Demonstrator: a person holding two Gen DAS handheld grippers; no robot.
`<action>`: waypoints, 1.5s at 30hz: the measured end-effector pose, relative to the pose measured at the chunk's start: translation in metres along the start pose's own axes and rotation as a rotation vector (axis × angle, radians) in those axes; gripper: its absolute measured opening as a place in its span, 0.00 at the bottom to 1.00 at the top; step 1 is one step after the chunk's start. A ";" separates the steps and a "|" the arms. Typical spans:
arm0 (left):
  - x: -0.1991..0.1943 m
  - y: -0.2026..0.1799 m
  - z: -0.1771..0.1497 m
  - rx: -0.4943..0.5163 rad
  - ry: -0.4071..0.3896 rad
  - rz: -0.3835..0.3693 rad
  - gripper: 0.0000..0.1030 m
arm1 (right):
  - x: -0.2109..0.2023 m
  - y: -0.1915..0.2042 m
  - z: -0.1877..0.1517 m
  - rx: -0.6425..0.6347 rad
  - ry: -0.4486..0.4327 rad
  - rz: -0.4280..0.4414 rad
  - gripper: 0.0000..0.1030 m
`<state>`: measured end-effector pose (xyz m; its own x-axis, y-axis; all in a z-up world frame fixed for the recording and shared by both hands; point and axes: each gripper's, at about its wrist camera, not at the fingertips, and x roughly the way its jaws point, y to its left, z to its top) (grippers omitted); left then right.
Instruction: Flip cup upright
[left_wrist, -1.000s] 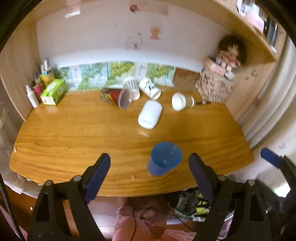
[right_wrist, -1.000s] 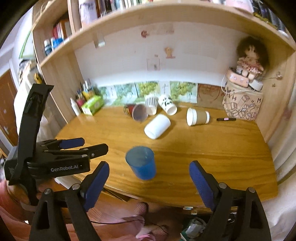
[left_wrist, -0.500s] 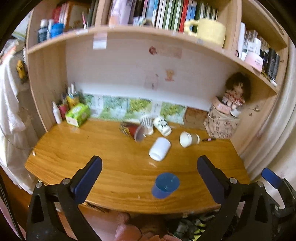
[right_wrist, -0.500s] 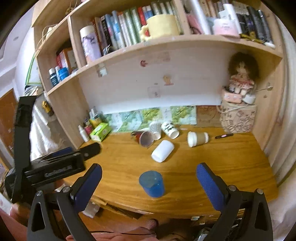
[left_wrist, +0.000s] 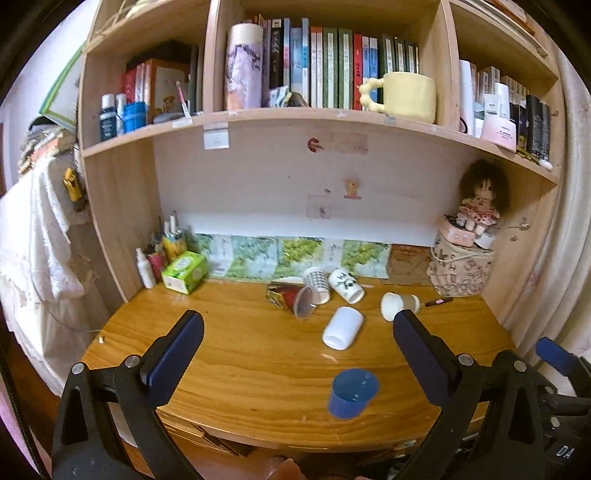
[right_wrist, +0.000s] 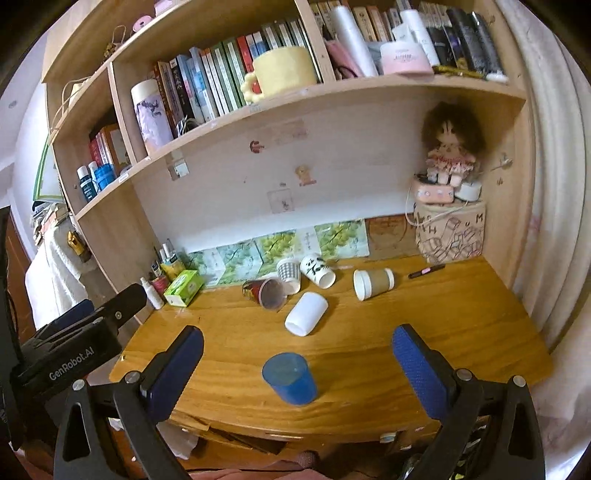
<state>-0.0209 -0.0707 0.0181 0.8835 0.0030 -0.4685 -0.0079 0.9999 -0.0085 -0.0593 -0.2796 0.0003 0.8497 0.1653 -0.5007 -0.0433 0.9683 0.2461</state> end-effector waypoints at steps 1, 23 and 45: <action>-0.002 0.000 0.000 0.006 -0.009 0.015 0.99 | -0.001 0.000 0.000 -0.002 -0.005 -0.001 1.00; -0.019 -0.003 -0.003 0.029 -0.090 0.038 0.99 | -0.011 0.002 -0.003 -0.019 -0.049 0.011 1.00; -0.008 -0.010 -0.002 0.050 -0.055 -0.001 1.00 | -0.004 0.002 -0.002 -0.012 -0.030 0.022 0.99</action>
<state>-0.0286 -0.0808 0.0205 0.9077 0.0008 -0.4195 0.0156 0.9992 0.0356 -0.0639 -0.2777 0.0018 0.8637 0.1812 -0.4704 -0.0686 0.9667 0.2465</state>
